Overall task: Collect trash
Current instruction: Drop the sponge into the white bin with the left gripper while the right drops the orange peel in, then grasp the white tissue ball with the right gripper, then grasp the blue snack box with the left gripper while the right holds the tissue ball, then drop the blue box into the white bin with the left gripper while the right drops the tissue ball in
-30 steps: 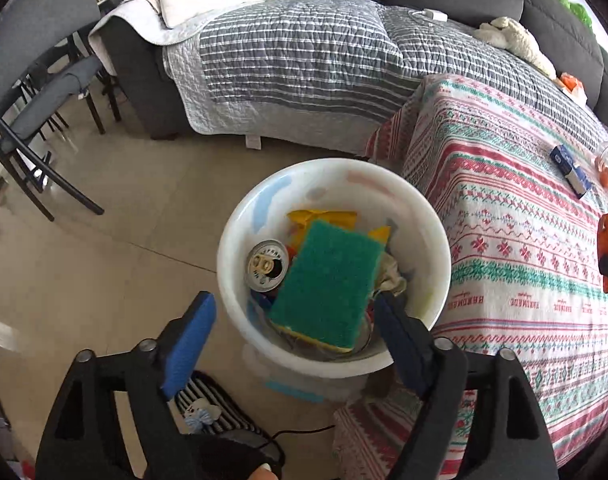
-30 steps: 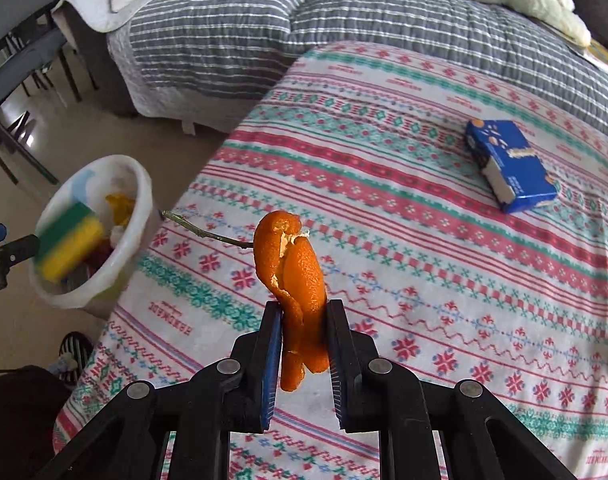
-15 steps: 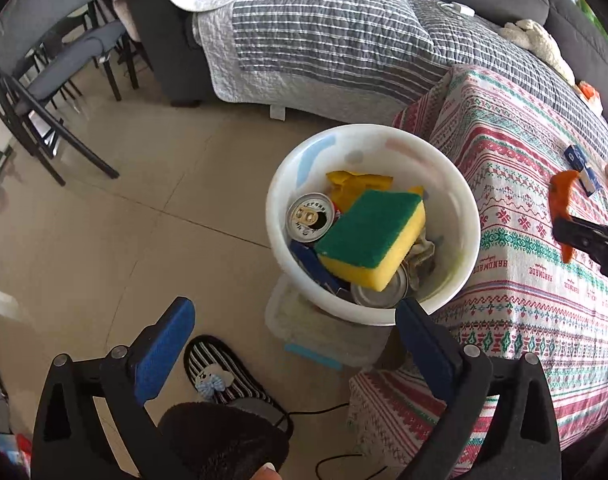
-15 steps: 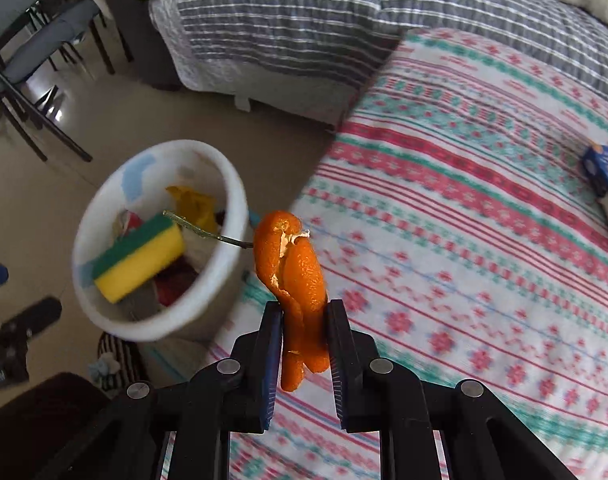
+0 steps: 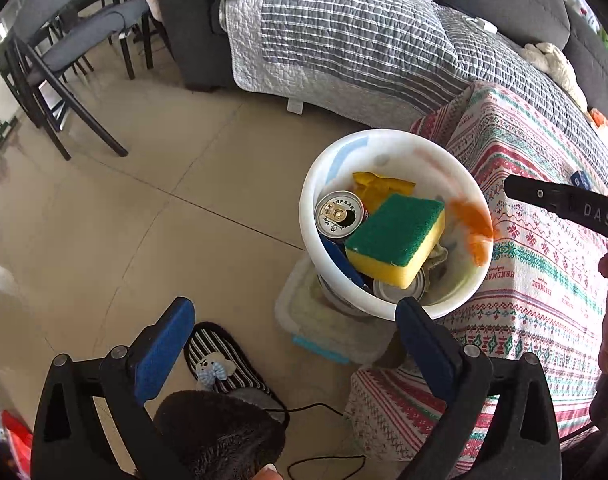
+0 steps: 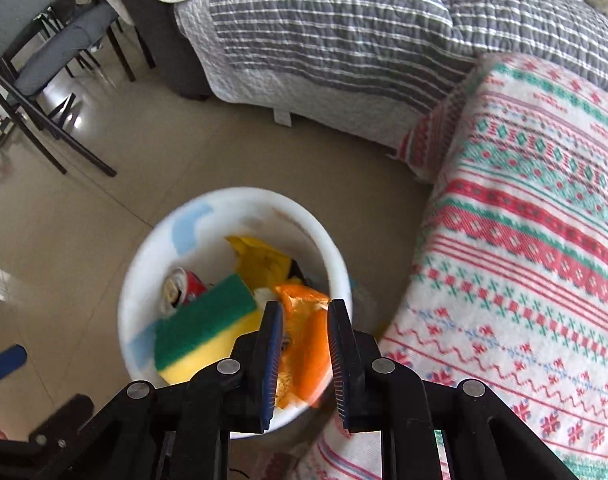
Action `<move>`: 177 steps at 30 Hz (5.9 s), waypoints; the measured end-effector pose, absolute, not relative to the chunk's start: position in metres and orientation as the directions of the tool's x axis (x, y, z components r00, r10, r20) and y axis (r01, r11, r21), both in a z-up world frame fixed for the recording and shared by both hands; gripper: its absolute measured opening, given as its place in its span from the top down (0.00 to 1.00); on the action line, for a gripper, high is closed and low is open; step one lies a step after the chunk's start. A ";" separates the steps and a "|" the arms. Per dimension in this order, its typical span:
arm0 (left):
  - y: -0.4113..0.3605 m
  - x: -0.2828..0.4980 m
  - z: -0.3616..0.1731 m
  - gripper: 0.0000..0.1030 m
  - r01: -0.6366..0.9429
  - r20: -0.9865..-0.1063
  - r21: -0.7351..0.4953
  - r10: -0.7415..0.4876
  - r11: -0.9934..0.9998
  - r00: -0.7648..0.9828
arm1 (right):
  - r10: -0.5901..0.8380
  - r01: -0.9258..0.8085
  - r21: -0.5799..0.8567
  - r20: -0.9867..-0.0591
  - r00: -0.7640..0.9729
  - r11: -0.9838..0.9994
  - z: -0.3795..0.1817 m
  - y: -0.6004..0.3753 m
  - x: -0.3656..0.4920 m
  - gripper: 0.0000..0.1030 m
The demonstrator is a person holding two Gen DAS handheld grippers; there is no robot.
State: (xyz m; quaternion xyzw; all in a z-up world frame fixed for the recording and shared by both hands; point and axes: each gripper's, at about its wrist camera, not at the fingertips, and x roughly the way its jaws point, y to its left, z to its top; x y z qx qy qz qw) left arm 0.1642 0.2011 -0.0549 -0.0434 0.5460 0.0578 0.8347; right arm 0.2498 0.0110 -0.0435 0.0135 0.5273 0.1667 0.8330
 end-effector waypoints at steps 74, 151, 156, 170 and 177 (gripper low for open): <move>-0.174 0.198 -0.005 0.01 0.243 -0.860 0.039 -0.091 0.969 0.502 | 0.021 0.456 0.268 -0.879 0.477 0.848 -0.047 -0.460 0.115 0.84; -0.192 0.244 -0.048 0.37 0.220 -0.856 -0.110 -0.205 0.969 0.475 | -0.092 0.368 0.132 -0.842 0.531 0.921 0.002 -0.436 0.095 0.84; -0.153 0.218 -0.032 0.37 0.249 -0.845 -0.110 -0.222 0.962 0.486 | -0.097 0.325 0.107 -0.827 0.554 0.940 0.014 -0.404 0.089 0.84; -0.040 0.175 -0.019 0.37 0.196 -0.833 -0.142 -0.225 0.970 0.506 | -0.045 0.136 0.037 -0.833 0.551 0.990 0.010 -0.300 0.107 0.84; 0.023 0.174 -0.020 0.37 0.107 -0.841 -0.159 -0.191 0.981 0.507 | -0.018 0.077 0.027 -0.843 0.537 0.997 0.001 -0.264 0.118 0.84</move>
